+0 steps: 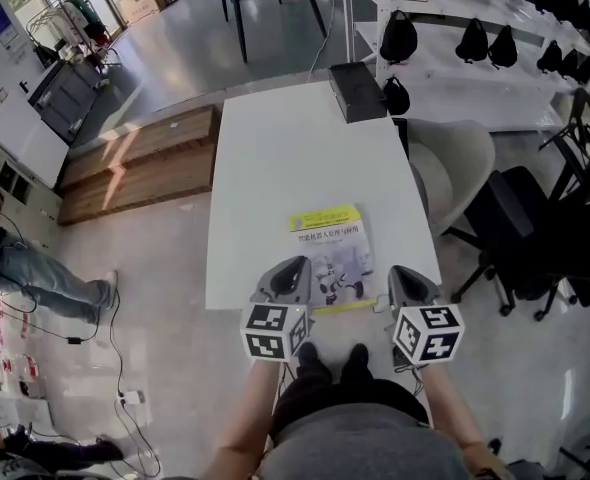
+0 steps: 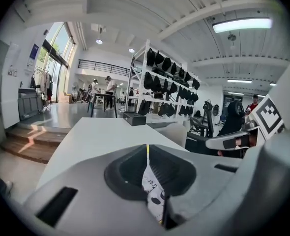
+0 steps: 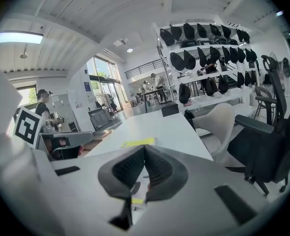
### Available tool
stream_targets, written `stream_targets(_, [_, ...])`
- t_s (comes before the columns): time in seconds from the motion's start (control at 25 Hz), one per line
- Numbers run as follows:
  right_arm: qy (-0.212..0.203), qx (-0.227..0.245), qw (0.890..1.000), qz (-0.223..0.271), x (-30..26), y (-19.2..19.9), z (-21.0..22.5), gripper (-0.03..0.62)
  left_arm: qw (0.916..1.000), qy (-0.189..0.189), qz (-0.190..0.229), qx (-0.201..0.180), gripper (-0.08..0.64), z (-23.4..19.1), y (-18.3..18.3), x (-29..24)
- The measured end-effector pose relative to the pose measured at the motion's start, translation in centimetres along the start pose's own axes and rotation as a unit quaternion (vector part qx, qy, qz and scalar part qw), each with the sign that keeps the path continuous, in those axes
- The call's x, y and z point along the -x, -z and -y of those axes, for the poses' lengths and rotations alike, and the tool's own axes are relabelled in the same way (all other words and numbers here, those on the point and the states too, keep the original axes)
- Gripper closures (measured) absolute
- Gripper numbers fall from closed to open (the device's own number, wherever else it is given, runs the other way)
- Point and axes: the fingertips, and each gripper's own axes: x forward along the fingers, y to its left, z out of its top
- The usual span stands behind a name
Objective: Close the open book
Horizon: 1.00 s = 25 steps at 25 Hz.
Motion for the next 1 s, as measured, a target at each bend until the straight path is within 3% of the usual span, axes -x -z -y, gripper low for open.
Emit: stream_targets(1.0, [-0.029, 0.047, 0.997, 0.049, 0.8, -2.7, -2.4, 0.589, 0.9975, -0.055, 0.037, 0.027, 0.552, -3.0, -0.4, 3.5])
